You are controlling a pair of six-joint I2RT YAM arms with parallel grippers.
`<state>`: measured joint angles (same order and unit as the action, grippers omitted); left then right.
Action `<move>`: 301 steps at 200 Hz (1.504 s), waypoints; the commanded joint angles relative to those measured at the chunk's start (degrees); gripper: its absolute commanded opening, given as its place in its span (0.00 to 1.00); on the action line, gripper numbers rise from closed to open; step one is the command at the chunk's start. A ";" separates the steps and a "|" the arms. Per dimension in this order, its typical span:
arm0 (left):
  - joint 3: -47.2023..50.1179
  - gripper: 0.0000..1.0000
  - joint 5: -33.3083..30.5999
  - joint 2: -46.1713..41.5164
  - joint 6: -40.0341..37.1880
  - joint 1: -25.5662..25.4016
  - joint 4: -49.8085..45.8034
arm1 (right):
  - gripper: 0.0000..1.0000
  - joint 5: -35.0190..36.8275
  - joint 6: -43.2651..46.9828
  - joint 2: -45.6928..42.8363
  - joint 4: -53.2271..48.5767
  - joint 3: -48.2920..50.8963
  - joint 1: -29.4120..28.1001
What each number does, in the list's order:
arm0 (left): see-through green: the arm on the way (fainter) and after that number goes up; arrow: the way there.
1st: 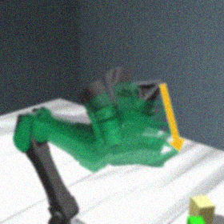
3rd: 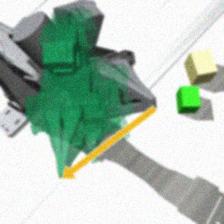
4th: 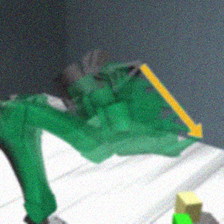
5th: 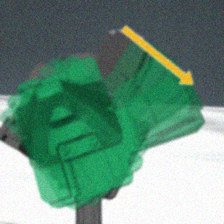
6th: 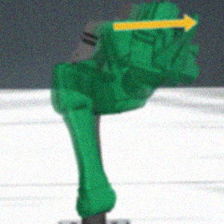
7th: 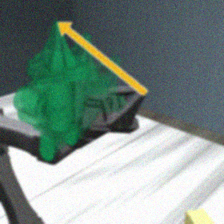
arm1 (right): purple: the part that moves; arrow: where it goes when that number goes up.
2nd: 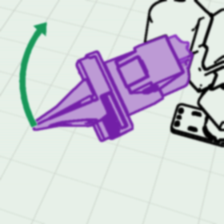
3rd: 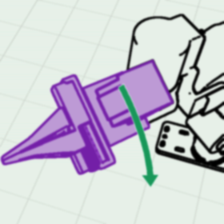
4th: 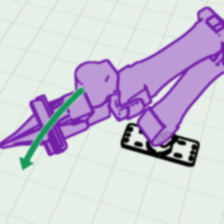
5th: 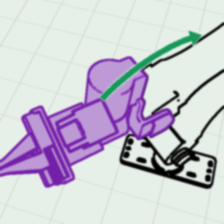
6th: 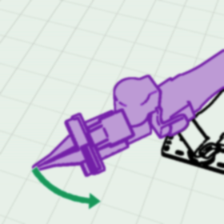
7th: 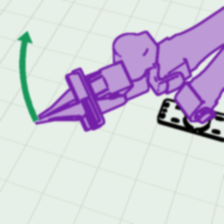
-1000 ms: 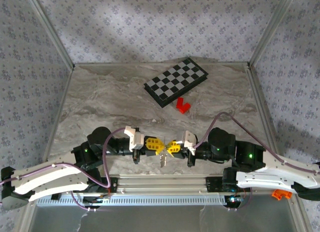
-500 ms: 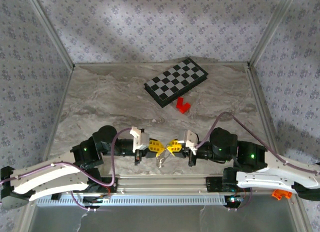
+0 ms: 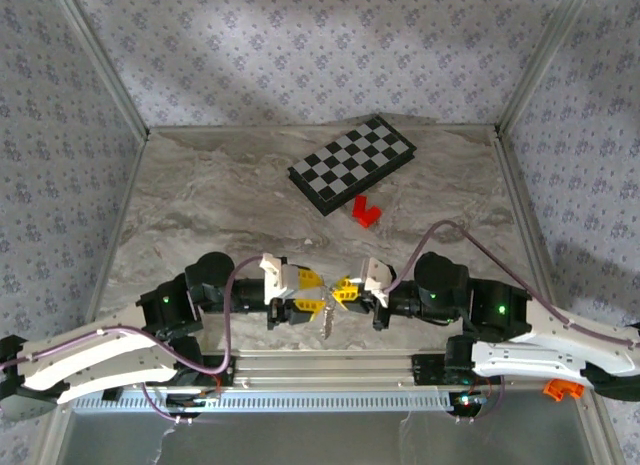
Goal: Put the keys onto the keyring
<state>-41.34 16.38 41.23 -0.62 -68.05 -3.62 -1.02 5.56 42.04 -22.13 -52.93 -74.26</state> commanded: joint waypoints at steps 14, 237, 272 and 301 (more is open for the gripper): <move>3.50 0.99 -10.66 -4.70 1.92 -0.44 -1.14 | 0.00 3.29 0.09 1.70 -1.48 -2.88 1.76; 15.96 1.00 -32.09 -17.67 4.41 -0.49 -2.07 | 0.00 -6.16 -9.39 41.26 6.73 -19.70 26.75; 16.24 0.99 -33.25 -18.89 3.80 -0.45 -2.98 | 0.00 -5.64 -8.73 47.86 8.19 -23.29 26.49; 17.59 1.00 -33.68 -20.68 3.57 -0.50 -2.54 | 0.00 -6.46 -8.73 52.15 9.22 -25.55 26.70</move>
<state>-24.67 -15.92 22.15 3.09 -68.05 -6.50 -5.96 -2.63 91.70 -15.73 -74.89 -47.70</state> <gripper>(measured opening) 0.995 0.051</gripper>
